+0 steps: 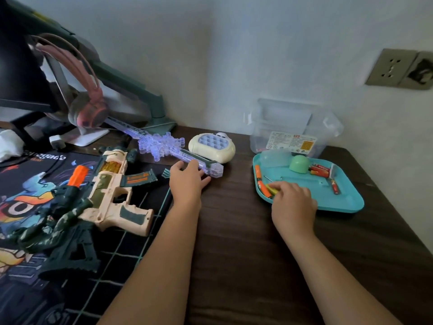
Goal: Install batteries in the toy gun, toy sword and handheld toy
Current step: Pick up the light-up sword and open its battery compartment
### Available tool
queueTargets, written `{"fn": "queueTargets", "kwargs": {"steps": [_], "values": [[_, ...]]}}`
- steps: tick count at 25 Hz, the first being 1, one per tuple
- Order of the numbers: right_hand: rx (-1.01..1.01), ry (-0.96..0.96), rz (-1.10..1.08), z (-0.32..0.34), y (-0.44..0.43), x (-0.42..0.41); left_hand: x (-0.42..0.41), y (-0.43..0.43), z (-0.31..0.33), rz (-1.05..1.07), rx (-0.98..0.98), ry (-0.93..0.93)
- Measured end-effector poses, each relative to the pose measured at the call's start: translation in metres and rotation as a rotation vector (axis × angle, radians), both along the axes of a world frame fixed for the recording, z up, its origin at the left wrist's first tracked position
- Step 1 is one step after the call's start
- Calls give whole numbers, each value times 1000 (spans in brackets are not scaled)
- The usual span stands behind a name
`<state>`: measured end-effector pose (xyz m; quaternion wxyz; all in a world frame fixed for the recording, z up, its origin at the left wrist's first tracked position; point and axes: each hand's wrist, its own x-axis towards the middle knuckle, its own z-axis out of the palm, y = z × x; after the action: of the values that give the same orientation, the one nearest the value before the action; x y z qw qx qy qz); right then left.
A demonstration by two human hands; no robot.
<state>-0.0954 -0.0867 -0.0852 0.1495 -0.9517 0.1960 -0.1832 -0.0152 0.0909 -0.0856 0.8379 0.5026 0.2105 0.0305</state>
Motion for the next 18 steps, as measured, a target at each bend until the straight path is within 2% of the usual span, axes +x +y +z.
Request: {"fn": "queueTargets", "kwargs": {"steps": [3,5,6,8,11,18], "values": [[2,-140,-26,0,1,0,0,3,4,-10,-56,5],[-28,-346,155,2,16,4,0,2,5,-1,-50,14],[-35,-391,284,4,30,11,2,1,4,2,-62,18],[-23,-312,423,6,60,30,1,2,5,0,-93,15],[25,-94,358,2,88,56,-2,3,5,-5,-124,3],[665,-41,313,11,86,63,-1,10,10,-96,-73,71]]}}
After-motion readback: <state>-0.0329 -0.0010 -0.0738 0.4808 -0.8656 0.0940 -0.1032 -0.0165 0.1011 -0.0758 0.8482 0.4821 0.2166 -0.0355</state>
